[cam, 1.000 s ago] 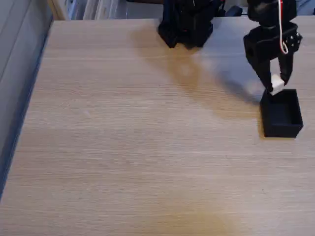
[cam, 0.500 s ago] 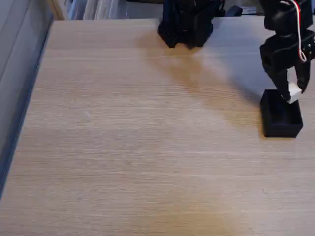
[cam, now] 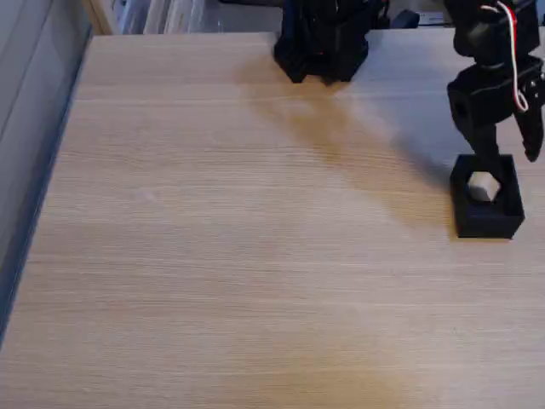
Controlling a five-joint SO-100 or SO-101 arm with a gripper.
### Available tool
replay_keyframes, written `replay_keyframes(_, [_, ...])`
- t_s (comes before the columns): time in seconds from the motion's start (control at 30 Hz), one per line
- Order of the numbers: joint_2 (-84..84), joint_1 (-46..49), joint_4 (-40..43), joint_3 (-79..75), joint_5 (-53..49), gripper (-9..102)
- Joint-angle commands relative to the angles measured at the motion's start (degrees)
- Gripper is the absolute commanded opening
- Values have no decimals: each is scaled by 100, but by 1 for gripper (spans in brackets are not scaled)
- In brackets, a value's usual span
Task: Pick a white block and place it in the black box.
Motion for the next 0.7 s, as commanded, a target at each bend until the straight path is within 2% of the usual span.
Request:
replay_keyframes(0.0, [229, 62, -35, -167, -53, 20])
replay_keyframes(0.13, [861, 404, -79, 413, -44, 0])
replay_keyframes(0.23, [1723, 826, 0, 1239, -378, 0])
replay_keyframes(0.37, [2865, 1450, 791, 2355, -1169, 0])
replay_keyframes(0.5, [3718, 1907, 1345, 3437, -1318, 0])
replay_keyframes(0.67, [5063, 2268, 1494, 4922, -1424, 0])
